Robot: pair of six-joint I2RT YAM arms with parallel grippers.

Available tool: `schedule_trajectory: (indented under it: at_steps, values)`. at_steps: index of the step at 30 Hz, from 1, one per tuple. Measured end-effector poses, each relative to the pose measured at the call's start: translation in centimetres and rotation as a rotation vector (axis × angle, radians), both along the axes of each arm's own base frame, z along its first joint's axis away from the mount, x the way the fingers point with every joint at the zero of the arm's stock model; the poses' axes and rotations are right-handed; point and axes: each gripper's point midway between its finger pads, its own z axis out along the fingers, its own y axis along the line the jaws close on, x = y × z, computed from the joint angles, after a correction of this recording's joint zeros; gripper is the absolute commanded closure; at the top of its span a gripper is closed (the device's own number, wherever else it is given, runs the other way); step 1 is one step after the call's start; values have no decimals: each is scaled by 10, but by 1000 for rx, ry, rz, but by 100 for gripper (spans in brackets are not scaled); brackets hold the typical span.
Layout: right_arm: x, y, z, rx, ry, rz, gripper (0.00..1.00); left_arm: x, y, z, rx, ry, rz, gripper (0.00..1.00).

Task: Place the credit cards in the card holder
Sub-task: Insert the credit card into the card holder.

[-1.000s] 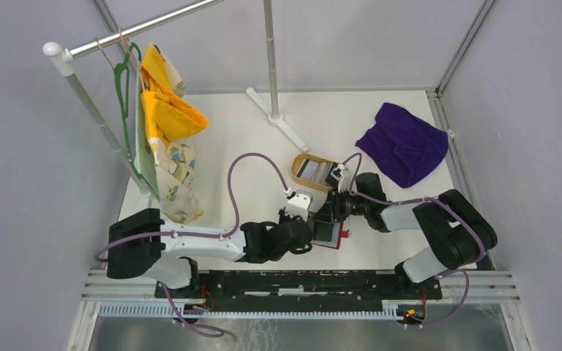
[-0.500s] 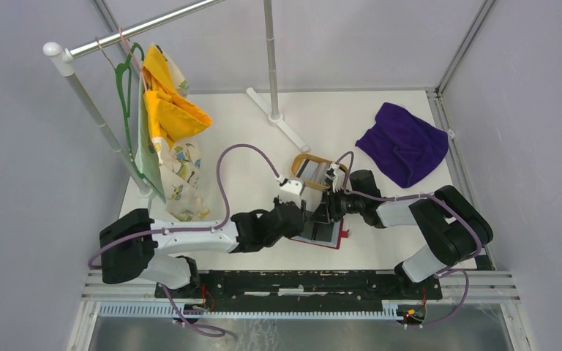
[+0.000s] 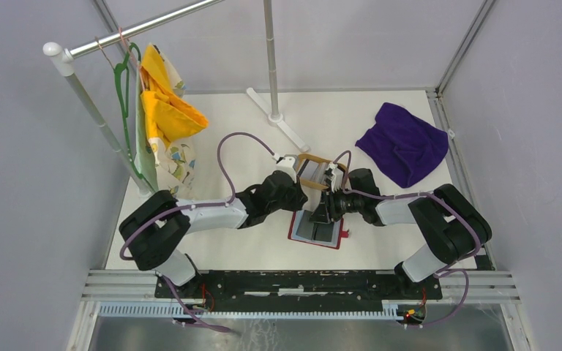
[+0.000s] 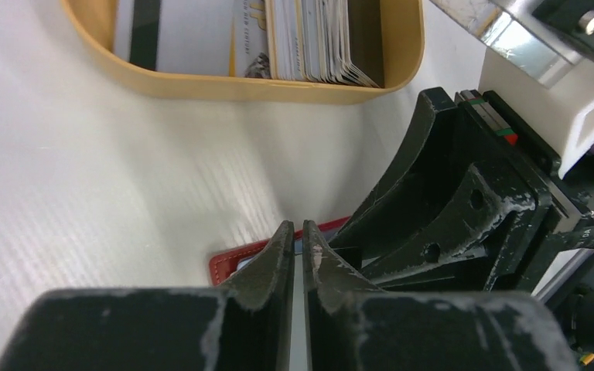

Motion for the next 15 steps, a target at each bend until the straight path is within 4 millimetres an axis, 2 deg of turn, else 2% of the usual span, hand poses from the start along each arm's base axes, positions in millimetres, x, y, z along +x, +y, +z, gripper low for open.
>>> schedule_trajectory:
  at_steps: [8, 15]
  values:
    - [0, 0, 0, -2, -2, 8, 61, -6, -28, -20, -29, 62, -102, 90]
    - [0, 0, 0, -4, -1, 12, 60, -7, -29, -31, -7, 89, -110, 93]
